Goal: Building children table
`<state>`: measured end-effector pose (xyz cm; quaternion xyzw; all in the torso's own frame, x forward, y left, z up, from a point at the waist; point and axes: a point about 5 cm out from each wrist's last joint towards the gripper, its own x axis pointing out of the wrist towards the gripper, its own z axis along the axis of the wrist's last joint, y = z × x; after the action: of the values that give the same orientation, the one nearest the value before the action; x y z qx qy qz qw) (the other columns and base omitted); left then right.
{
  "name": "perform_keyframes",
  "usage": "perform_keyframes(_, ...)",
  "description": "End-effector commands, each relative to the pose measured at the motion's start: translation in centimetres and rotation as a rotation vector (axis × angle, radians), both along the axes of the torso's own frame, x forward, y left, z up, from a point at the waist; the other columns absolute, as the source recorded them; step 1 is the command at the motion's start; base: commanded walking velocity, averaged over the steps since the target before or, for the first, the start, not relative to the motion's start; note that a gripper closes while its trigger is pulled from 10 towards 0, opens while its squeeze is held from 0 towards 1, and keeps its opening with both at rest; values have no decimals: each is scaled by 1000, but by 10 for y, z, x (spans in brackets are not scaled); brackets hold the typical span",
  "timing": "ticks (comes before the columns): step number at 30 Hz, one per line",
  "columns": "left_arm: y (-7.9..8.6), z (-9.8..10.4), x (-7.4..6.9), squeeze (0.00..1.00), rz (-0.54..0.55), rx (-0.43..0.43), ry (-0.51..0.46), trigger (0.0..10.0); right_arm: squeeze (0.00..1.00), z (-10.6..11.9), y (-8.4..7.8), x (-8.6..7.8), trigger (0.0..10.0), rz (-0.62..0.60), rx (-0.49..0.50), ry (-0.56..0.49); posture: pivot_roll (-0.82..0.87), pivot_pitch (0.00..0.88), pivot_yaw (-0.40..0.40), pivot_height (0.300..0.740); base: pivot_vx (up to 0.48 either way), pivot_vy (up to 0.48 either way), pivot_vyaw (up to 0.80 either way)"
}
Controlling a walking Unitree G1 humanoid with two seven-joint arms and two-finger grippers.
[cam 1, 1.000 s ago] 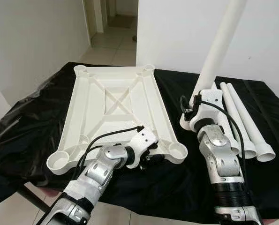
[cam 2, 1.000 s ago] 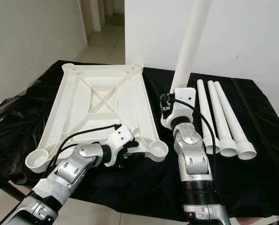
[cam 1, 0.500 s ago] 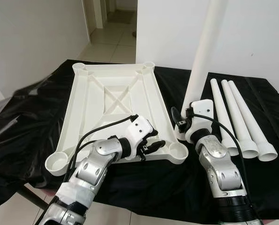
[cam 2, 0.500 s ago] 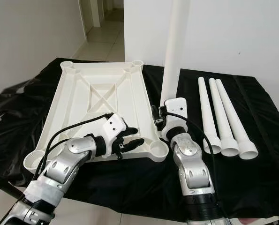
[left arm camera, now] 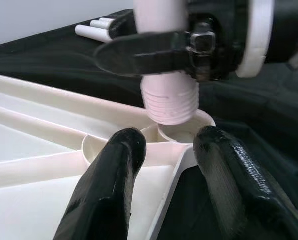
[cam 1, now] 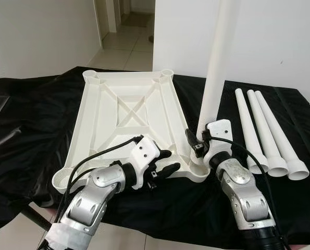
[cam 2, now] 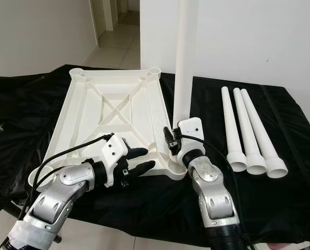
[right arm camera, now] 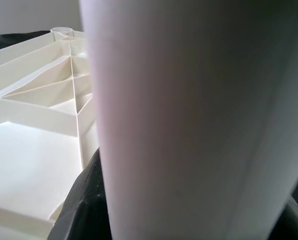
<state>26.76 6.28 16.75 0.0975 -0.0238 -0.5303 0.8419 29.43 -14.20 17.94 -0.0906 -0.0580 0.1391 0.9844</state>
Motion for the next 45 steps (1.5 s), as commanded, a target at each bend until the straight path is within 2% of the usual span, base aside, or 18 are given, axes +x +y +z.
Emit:
perform_keyframes(1, 1, 0, -6, 0, -52, 3, 16, 10000, 0, 1, 3, -3, 10000, 17, -5, -2, -5, 24, -4, 740, 0, 0, 0)
perform_keyframes(6, 7, 2, -7, 0, -20, 17, 9, 10000, 0, -8, -2, -12, 10000, 15, -5, 26, -5, 35, -3, 740, 0, 0, 0)
perform_keyframes(12, 9, 2, -8, 0, -10, 18, 15, 10000, 0, -12, -3, -13, 10000, 20, -6, 31, -5, 37, -2, 740, 0, 0, 0)
perform_keyframes(14, 10, 2, -9, 0, -5, 20, 17, 10000, 0, -15, 3, -16, 10000, 101, -11, 19, -3, 44, -1, 740, 0, 0, 0)
perform_keyframes(31, 14, 6, -11, 0, 16, 18, 21, 10000, 0, -37, 0, -16, 10000, 112, 2, 58, 18, 59, -1, 740, 0, 0, 0)
perform_keyframes(45, 15, 8, -11, 0, 11, 22, 25, 10000, 0, -47, 4, -36, 10000, 229, 31, 10, 12, 69, 15, 740, 0, 0, 0)
